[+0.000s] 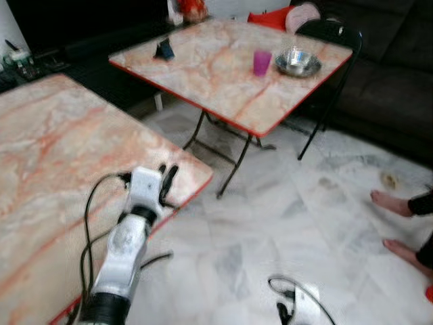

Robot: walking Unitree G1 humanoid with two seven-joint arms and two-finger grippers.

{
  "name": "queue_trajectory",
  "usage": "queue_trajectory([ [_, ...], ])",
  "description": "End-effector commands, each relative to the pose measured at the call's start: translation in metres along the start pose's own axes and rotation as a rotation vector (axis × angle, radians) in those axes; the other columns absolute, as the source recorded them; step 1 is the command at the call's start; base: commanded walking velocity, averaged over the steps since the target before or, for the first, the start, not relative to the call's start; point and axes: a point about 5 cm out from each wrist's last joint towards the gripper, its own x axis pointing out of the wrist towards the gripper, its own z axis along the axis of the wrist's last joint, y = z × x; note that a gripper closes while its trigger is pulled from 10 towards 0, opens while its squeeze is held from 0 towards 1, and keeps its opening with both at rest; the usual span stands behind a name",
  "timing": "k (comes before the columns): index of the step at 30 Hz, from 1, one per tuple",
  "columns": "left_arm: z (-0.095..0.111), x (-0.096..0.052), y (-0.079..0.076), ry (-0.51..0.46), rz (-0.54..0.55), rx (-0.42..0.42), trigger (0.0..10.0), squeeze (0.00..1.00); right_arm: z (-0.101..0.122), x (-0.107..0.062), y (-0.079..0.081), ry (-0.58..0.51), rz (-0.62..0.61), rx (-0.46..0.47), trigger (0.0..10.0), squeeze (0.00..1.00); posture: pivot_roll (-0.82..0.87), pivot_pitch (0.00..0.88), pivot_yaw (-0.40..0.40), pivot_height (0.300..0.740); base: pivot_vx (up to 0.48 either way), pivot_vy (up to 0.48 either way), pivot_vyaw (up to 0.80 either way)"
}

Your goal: Setting the table

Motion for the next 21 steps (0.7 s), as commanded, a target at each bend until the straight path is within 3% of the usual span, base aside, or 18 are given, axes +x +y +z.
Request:
queue_trajectory([
  [1,-0.005,-0.002,0.006,0.038,0.011,0.020,10.0,0.00,-0.002,0.000,-0.002,0.007,0.006,0.005,10.0,0.00,0.06,0.000,-0.040,0.740,0.000,0.000,0.00],
  [10,-0.012,0.004,0.005,0.097,0.013,0.046,10.0,0.00,-0.002,-0.001,-0.014,0.006,-0.003,0.008,10.0,0.00,0.06,0.000,-0.041,0.740,0.000,0.000,0.00],
  [16,-0.018,0.009,0.005,0.168,0.019,0.105,10.0,0.00,-0.008,-0.003,-0.016,0.024,-0.006,0.010,10.0,0.00,0.06,0.000,-0.039,0.740,0.000,0.000,0.00],
  [17,-0.019,0.009,0.005,0.176,0.024,0.108,10.0,0.48,-0.009,-0.003,-0.015,0.026,-0.004,0.008,10.0,0.00,0.06,0.000,-0.039,0.740,0.000,0.000,0.00],
  [18,-0.019,0.010,0.005,0.181,0.028,0.111,10.0,0.48,-0.010,-0.003,-0.015,0.028,-0.003,0.007,10.0,0.00,0.06,0.000,-0.039,0.740,0.000,0.000,0.00],
  [19,-0.021,0.011,0.005,0.198,0.037,0.112,10.0,1.00,-0.010,-0.003,-0.014,0.030,-0.002,0.007,10.0,0.00,0.06,0.000,-0.041,0.740,0.000,0.000,0.00],
  [21,-0.023,0.013,0.003,0.218,0.035,0.115,10.0,1.00,-0.011,-0.003,-0.012,0.032,0.001,0.005,10.0,0.00,0.06,0.000,-0.042,0.740,0.000,0.000,0.00],
])
